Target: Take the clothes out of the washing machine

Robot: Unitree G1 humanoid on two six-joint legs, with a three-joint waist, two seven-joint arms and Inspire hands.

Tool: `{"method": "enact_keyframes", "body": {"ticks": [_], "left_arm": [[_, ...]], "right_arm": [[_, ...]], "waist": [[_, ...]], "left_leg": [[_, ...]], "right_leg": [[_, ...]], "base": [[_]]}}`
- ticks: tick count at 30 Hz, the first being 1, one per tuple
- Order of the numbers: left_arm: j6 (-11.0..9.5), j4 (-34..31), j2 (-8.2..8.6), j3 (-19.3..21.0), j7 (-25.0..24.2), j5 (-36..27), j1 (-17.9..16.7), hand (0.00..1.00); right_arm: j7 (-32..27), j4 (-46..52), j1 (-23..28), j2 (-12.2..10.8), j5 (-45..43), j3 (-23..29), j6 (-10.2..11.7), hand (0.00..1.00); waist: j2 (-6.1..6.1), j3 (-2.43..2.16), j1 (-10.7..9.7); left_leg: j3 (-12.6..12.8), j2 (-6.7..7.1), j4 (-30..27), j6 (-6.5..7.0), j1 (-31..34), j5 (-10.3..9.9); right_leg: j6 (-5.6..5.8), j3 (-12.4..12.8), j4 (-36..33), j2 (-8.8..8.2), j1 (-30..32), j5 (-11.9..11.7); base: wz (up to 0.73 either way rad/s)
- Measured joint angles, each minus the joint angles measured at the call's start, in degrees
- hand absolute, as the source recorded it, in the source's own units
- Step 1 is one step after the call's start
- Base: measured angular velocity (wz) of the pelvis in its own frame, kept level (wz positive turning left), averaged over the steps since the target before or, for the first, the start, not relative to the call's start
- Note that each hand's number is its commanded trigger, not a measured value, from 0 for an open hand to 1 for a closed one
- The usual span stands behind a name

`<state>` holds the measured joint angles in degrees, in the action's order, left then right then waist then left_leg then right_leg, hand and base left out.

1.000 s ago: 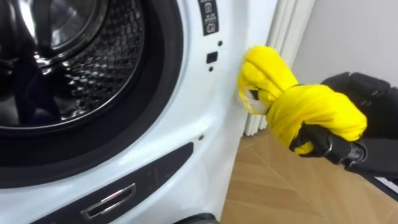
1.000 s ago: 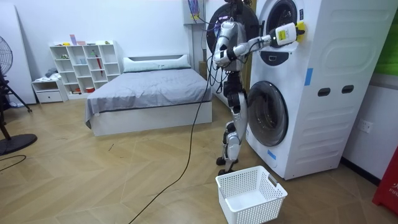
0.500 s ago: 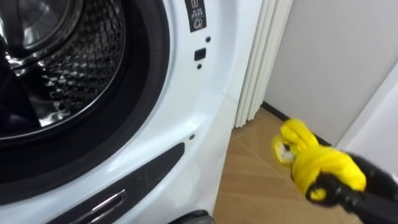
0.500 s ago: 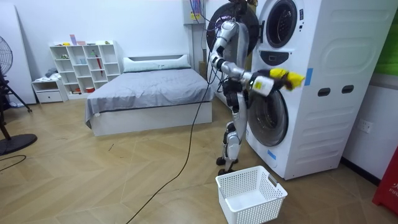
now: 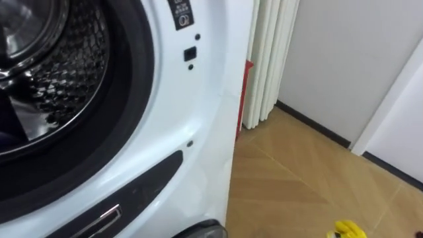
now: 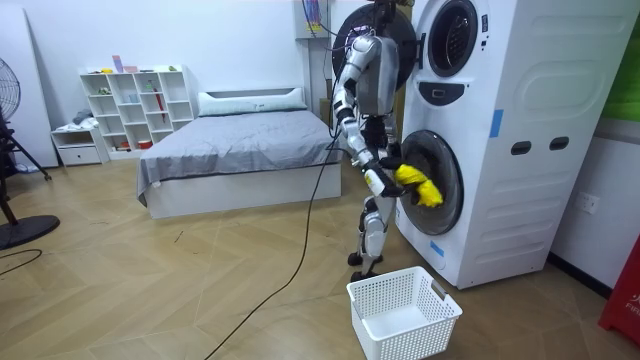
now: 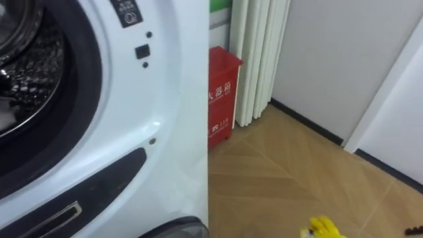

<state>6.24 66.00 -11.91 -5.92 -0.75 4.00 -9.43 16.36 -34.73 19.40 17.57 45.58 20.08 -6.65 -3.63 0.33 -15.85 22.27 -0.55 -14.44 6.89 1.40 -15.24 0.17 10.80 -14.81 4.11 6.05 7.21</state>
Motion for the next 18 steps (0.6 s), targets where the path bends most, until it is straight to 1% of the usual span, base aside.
{"method": "enact_keyframes", "body": {"ticks": [1, 2, 3, 4, 5, 6, 7, 9, 10, 11, 13, 15, 17, 18], "left_arm": [[0.0, 0.0, 0.22, -0.1, -0.2, -0.1, -0.1, 0.0], [0.0, 0.0, 0.33, -0.3, -0.2, -0.1, -0.2, 0.0], [0.0, -0.1, 0.35, -1.7, -0.2, -1.1, -0.4, 0.0], [0.0, -0.6, 0.38, -2.2, -0.5, -1.6, -0.9, 0.0], [0.0, -1.1, 0.41, -2.2, -0.7, -2.0, -1.4, 0.0], [0.0, -1.6, 0.44, -2.2, -1.1, -2.3, -1.9, 0.0], [0.0, -1.8, 0.57, -2.2, -1.2, -2.2, -2.2, 0.0], [0.0, -2.0, 0.8, -2.3, -1.3, -2.2, -2.2, 0.0], [0.0, -2.4, 0.84, -2.5, -1.5, -2.2, -2.2, 0.0], [0.0, -2.5, 0.84, -2.6, -1.6, -2.2, -2.2, 0.0], [0.0, -3.1, 0.87, -3.3, -1.7, -2.2, -2.4, 0.0], [0.0, -3.1, 1.01, -3.6, -1.7, -2.5, -2.4, 0.0], [-0.1, -3.1, 1.09, -3.8, -1.7, -3.7, -2.4, 0.0], [-0.1, -3.1, 1.15, -3.8, -1.6, -4.9, -2.3, 0.0]], "right_arm": [[-0.4, -2.0, -0.4, 0.1, 0.0, 0.1, 0.5, 1.0], [-0.6, -2.8, -0.5, 0.1, 0.0, 0.4, 0.6, 1.0], [-1.5, -3.8, -0.7, 0.2, 0.0, 0.6, 0.8, 1.0], [-2.4, -4.8, -1.2, 0.2, 0.0, 1.0, 0.9, 1.0], [-2.9, -5.3, -1.6, 0.2, 0.0, 1.2, 0.9, 1.0], [-4.0, -5.9, -2.3, 0.3, 0.0, 1.6, 0.9, 1.0], [-4.9, -7.2, -3.1, 0.4, 0.0, 2.1, 1.2, 1.0], [-6.8, -10.0, -4.8, 0.8, -0.2, 2.2, 2.3, 1.0], [-8.2, -11.1, -5.9, 0.9, -0.3, 2.2, 2.6, 1.0], [-8.8, -11.5, -6.3, 0.9, -0.3, 2.2, 3.0, 1.0], [-11.2, -12.1, -7.4, 0.9, -0.3, 2.2, 3.6, 1.0], [-12.7, -12.9, -8.3, 0.9, -0.2, 2.2, 4.3, 1.0], [-13.9, -13.7, -9.3, 0.9, -0.1, 2.2, 4.8, 1.0], [-14.2, -14.5, -9.6, 0.9, 0.5, 2.5, 5.2, 1.0]], "waist": [[-0.61, -0.02, -0.3], [-0.93, -0.07, -0.5], [-1.47, -0.02, -0.9], [-2.13, -0.04, -1.1], [-2.3, 0.05, -1.1], [-2.72, 0.23, -1.3], [-3.28, 0.23, -1.3], [-4.43, -0.35, -1.4], [-4.75, -0.26, -1.4], [-5.02, -0.33, -1.3], [-5.81, -0.07, -1.2], [-6.03, 0.12, -1.3], [-6.5, 0.02, -1.4], [-6.97, -0.19, -1.5]], "left_leg": [[0.0, -0.03, 0.0, -0.02, 0.0, 0.0], [0.0, -0.03, 0.0, -0.02, 0.0, 0.0], [0.0, -0.03, 0.1, -0.02, 0.0, 0.0], [0.4, -0.04, 0.2, -0.04, 0.0, 0.0], [0.8, -0.04, 0.4, -0.06, 0.1, 0.0], [1.3, 0.02, 0.8, -0.13, 0.1, 0.1], [1.4, 0.02, 0.8, -0.13, 0.4, 0.1], [1.6, 0.09, 0.7, -0.08, 1.6, 0.2], [1.9, 0.17, 0.8, -0.01, 2.4, 0.5], [2.1, 0.2, 0.9, 0.04, 2.7, 0.8], [2.6, 0.37, 1.3, 0.06, 3.2, 1.1], [2.6, 0.47, 1.7, 0.0, 3.3, 1.2], [2.7, 0.48, 1.8, -0.08, 3.8, 1.3], [2.7, 0.47, 1.8, -0.16, 4.1, 1.4]], "right_leg": [[-0.06, -0.1, 0.1, -0.06, 0.0, 0.0], [-0.06, -0.2, 0.1, -0.06, 0.0, 0.0], [-0.07, -0.2, 0.1, -0.06, 0.0, 0.0], [-0.11, 0.0, 0.1, 0.03, 0.3, 0.0], [-0.12, 0.2, 0.0, 0.06, 0.6, 0.0], [-0.13, 0.3, -0.1, 0.1, 1.1, 0.0], [-0.15, 0.4, -0.1, 0.19, 1.5, 0.0], [-0.24, 0.3, -0.1, 0.21, 2.8, 0.0], [-0.32, 0.2, -0.1, 0.09, 3.7, 0.0], [-0.33, 0.2, -0.2, 0.05, 4.1, 0.0], [-0.39, 0.3, -0.7, -0.05, 5.2, 0.1], [-0.52, 0.2, -1.0, -0.09, 5.5, 0.3], [-0.63, 0.3, -1.2, -0.08, 6.2, 0.4], [-0.71, 0.3, -1.2, -0.14, 6.6, 0.5]], "base": [[0.0], [0.03], [-0.04], [-0.11], [-0.23], [-0.21], [-0.15], [-0.08], [-0.09], [-0.09], [-0.07], [-0.02], [0.0], [0.0]]}}
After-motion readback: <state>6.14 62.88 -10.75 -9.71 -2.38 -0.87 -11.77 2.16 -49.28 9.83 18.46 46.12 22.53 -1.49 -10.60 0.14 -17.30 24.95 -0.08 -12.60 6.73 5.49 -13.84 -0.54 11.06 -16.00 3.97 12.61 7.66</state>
